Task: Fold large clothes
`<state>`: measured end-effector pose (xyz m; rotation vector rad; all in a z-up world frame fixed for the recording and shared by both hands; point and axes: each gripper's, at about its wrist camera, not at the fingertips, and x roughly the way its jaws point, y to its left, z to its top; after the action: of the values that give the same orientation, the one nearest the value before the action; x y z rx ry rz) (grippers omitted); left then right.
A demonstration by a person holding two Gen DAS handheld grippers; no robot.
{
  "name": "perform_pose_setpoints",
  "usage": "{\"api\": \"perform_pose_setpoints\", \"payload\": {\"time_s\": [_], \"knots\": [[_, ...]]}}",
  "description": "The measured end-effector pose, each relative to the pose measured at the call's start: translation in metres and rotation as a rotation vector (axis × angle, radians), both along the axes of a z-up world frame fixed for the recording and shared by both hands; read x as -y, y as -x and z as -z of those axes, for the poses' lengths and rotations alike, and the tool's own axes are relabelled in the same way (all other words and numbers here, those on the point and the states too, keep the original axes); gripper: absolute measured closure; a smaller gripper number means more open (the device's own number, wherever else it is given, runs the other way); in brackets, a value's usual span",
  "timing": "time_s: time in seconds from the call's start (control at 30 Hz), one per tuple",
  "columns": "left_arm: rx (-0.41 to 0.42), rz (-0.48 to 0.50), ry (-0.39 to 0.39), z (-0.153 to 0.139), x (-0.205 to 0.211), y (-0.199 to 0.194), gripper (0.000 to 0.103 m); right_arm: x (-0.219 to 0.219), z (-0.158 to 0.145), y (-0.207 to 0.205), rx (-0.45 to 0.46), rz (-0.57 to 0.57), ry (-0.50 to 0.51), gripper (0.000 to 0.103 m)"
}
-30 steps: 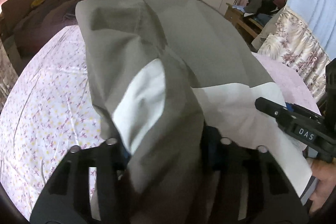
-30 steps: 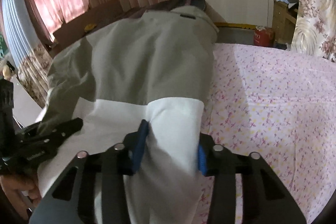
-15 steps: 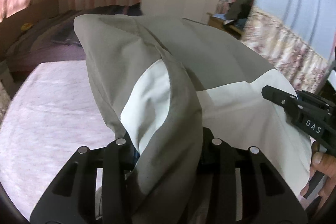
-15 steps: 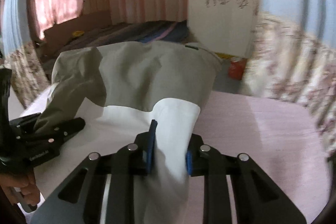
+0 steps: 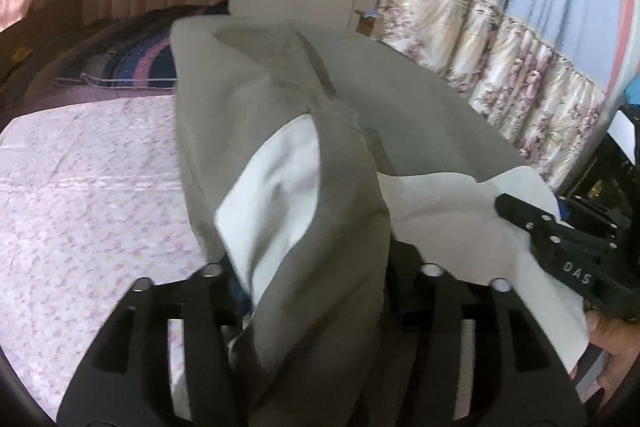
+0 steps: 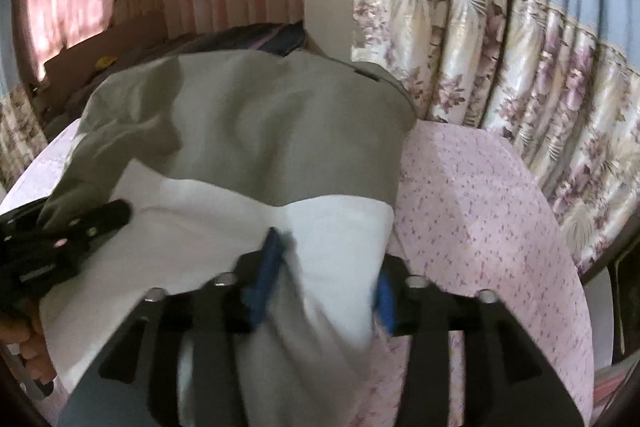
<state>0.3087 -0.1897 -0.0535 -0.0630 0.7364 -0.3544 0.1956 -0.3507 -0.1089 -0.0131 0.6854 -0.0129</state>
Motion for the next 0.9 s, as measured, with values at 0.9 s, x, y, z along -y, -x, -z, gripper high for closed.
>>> {"api": "perform_pose_setpoints", "payload": {"time_s": [0.9], "knots": [[0.298, -0.317, -0.108, -0.070, -0.190, 0.277, 0.003, -0.128, -0.071, 0.291, 0.301, 0.037, -0.028, 0.002]]}}
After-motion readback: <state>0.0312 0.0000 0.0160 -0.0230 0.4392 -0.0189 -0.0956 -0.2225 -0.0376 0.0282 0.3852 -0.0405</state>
